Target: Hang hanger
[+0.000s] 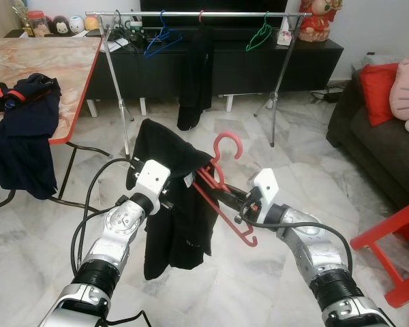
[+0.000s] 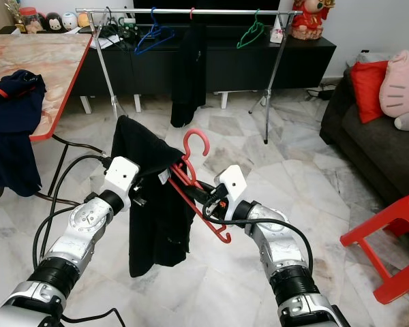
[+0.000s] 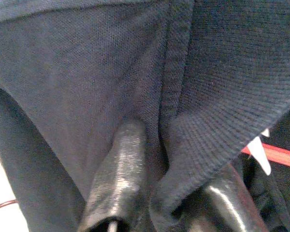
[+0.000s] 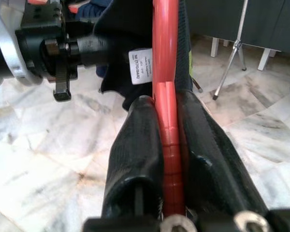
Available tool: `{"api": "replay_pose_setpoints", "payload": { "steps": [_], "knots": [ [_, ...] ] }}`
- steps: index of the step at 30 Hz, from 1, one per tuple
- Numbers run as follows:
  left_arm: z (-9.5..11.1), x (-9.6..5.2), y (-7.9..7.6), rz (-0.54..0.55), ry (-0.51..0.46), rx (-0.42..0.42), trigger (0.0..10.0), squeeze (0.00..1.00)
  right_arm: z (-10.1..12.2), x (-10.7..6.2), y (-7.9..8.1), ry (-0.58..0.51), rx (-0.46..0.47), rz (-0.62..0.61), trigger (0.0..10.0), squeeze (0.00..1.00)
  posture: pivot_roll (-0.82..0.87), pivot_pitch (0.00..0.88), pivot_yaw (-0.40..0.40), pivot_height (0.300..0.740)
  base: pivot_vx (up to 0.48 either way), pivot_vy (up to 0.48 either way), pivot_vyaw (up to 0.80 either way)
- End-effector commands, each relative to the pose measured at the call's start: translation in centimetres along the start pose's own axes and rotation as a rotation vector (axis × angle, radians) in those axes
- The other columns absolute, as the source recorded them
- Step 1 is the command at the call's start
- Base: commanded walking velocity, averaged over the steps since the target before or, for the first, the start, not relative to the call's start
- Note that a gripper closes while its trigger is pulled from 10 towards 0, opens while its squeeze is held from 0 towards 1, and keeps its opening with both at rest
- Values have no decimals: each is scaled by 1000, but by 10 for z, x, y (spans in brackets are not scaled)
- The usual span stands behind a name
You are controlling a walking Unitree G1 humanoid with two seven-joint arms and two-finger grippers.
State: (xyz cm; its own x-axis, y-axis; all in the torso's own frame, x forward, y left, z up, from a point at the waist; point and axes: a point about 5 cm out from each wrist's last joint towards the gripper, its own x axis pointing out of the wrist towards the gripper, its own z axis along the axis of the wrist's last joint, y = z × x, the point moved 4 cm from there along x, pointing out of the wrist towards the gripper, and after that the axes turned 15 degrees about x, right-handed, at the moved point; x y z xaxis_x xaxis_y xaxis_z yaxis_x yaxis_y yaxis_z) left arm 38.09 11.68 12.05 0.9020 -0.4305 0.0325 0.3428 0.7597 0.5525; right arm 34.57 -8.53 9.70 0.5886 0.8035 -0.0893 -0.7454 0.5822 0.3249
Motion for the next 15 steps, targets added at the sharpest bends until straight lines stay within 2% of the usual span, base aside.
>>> {"api": "replay_pose_setpoints", "payload": {
  "steps": [1, 9, 15],
  "knots": [
    [4, 3, 8, 35, -10, 6, 0, 0, 0, -4, -3, 20, -60, -11, 0, 0, -65, 0, -94, 740, 0, 0, 0],
    [3, 2, 15, 72, -8, -21, 0, 0, -8, -6, -5, 57, -71, -20, 0, 0, -62, 0, -93, 740, 0, 0, 0],
    [2, -1, 30, 147, -9, -66, 0, 0, -32, -14, -17, 185, -124, -92, 0, 0, -58, 0, -85, 740, 0, 0, 0]
  ]
}}
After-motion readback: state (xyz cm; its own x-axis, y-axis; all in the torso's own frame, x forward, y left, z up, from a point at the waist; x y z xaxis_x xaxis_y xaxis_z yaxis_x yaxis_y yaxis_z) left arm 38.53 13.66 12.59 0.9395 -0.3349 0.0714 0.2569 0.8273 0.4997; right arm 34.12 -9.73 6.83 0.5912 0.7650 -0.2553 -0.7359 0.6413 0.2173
